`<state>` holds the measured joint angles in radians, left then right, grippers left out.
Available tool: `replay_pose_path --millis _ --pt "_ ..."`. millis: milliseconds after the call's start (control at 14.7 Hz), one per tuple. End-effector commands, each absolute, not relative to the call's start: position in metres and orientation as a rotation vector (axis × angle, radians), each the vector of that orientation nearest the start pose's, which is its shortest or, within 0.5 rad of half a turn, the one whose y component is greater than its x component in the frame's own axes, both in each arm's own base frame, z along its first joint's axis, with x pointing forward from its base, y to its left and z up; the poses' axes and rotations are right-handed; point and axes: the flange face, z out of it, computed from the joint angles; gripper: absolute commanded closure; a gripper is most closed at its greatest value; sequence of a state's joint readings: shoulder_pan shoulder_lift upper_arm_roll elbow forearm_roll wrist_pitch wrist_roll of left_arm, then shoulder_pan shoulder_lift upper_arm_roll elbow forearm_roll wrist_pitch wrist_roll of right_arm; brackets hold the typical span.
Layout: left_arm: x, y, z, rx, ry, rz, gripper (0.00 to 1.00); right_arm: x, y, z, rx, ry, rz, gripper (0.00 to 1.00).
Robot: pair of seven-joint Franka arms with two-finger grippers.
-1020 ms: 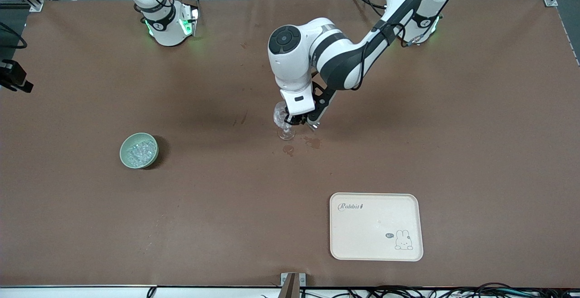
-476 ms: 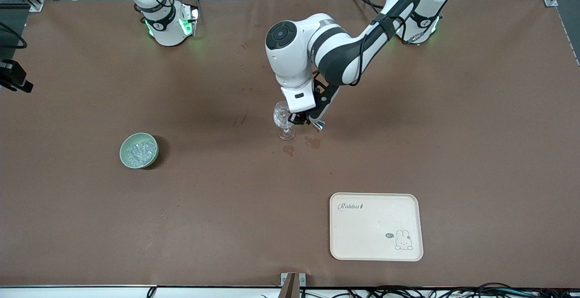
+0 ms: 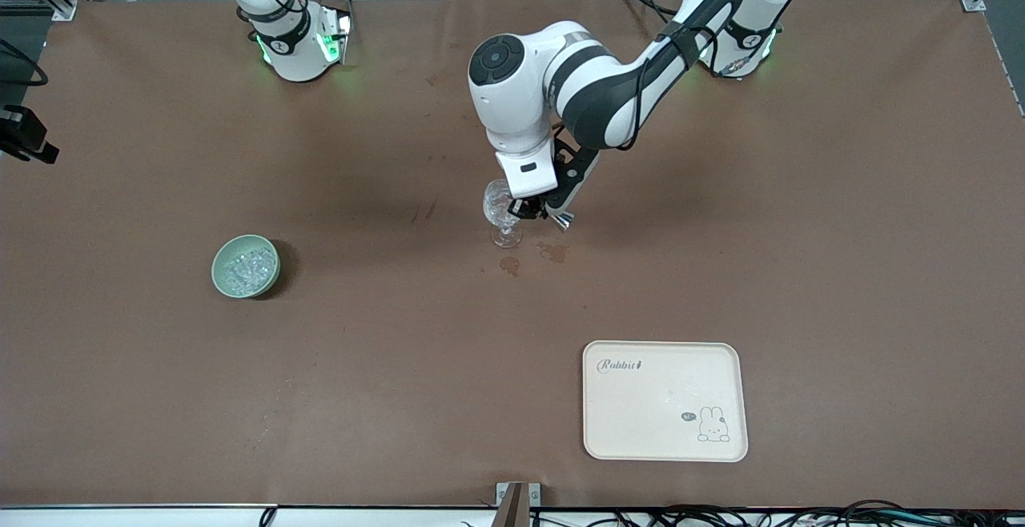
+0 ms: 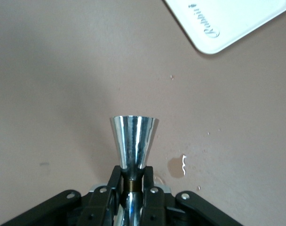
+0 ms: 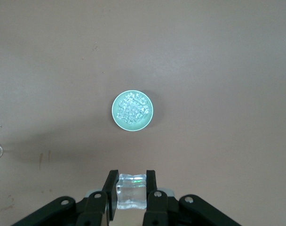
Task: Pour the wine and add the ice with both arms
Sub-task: 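Move the jigger toward the tray while the right gripper brings the ice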
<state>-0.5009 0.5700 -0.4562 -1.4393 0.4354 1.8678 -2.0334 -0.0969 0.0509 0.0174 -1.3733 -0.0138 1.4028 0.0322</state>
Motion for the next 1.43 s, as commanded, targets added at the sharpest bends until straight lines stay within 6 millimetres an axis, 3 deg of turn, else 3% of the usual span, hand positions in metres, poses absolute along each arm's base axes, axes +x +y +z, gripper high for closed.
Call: replay_pose_path --millis 0,136,204,476,612,680,884,1020,1224,1360 --pt "0.473 -0.511 0.391 -2.675 -1.475 -0.139 1.0 0.54 -0.047 0.675 -3.137 0.176 0.031 0.94" --pt "0.488 -0.506 0.396 -2.654 -1.575 0.006 1.0 0.539 -0.046 0.674 -3.136 0.176 0.046 0.94" --pt "0.507 -0.491 0.399 -2.623 -1.66 0.099 1.0 0.538 -0.041 0.674 -3.136 0.176 0.058 0.94" --pt "0.558 -0.443 0.409 -2.618 -1.812 0.424 1.0 0.537 0.009 0.675 -3.14 0.085 0.092 0.95" --pt "0.592 -0.407 0.416 -2.633 -1.928 0.554 1.0 0.533 0.065 0.675 -3.145 0.139 0.091 0.96" --pt "0.608 -0.389 0.418 -2.655 -1.975 0.618 1.0 0.527 0.11 0.675 -3.146 0.215 0.077 0.98" --pt "0.648 -0.345 0.4 -2.661 -2.109 0.784 1.0 0.514 0.219 0.658 -3.117 0.38 0.052 0.99" --pt "0.673 -0.312 0.388 -2.674 -2.205 0.897 1.0 0.505 0.292 0.628 -3.096 0.493 0.083 0.99" --pt "0.701 -0.262 0.359 -2.702 -2.285 0.986 1.0 0.494 0.371 0.586 -3.041 0.581 0.123 0.99" --pt "0.72 -0.224 0.329 -2.628 -2.446 1.127 1.0 0.482 0.424 0.546 -3.052 0.583 0.122 0.99"
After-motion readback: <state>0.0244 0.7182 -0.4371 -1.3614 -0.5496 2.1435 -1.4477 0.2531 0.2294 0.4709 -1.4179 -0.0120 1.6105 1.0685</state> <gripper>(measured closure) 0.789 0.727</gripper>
